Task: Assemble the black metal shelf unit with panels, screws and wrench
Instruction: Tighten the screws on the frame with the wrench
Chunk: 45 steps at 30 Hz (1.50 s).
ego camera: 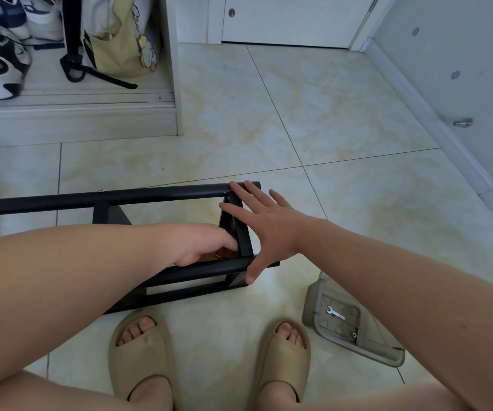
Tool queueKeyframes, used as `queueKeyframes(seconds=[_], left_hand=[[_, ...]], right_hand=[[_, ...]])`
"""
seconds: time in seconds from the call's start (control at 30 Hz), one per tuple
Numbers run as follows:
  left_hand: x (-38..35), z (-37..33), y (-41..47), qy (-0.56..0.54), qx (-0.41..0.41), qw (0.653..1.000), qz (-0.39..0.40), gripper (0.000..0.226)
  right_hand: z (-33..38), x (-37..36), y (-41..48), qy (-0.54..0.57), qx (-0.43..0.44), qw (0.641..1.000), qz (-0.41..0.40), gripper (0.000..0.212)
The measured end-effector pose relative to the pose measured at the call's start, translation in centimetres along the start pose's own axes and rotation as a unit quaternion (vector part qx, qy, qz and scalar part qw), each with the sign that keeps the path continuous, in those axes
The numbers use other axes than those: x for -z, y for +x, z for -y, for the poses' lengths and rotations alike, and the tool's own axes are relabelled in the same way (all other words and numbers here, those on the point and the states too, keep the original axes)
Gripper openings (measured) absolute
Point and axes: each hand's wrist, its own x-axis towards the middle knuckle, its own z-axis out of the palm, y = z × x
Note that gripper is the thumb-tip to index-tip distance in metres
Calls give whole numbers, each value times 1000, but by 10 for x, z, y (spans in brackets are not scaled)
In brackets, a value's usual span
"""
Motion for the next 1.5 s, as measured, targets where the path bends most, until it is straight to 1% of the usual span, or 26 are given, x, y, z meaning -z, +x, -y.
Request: queueKeyframes(seconds=[0.1, 0.23, 0.3, 0.43, 0.57, 0.67, 0.77, 1.0, 1.07, 1.37, 1.5], left_hand=[[0, 0, 3, 18, -11, 1000, -10, 20], [1, 0, 5, -7, -31, 999, -19, 21], [2, 0, 3, -15, -21, 1000, -11, 23], [0, 0, 1, -4, 10, 1000, 1, 17], [-1, 1, 5, 28, -28, 999, -27, 22], [0, 1, 6, -4, -41, 999, -28, 25], [1, 2, 8, -13, -30, 999, -21, 28], [-1, 1, 7, 28, -47, 998, -37, 17], [0, 2, 8, 22, -45, 998, -39, 15], [0, 4, 9, -29, -33, 999, -20, 21], [0, 5, 10, -10, -8, 1000, -16, 27]], right_hand=[[0, -1, 0, 0, 1, 1000, -1, 145], [-1, -1, 1, 1, 1, 1000, 0, 145], [-1, -1, 2, 2, 0, 1000, -1, 146], [-1, -1, 2, 2, -1, 1000, -2, 146], [0, -1, 0, 0, -1, 1000, 0, 145], [0, 0, 1, -1, -2, 1000, 0, 145], [0, 1, 1, -2, -3, 1000, 2, 146], [0, 0, 0, 0, -1, 1000, 0, 145], [0, -1, 0, 1, 0, 1000, -3, 145], [0, -3, 0, 4, 3, 1000, -9, 144], [0, -3, 0, 4, 3, 1000, -7, 145]])
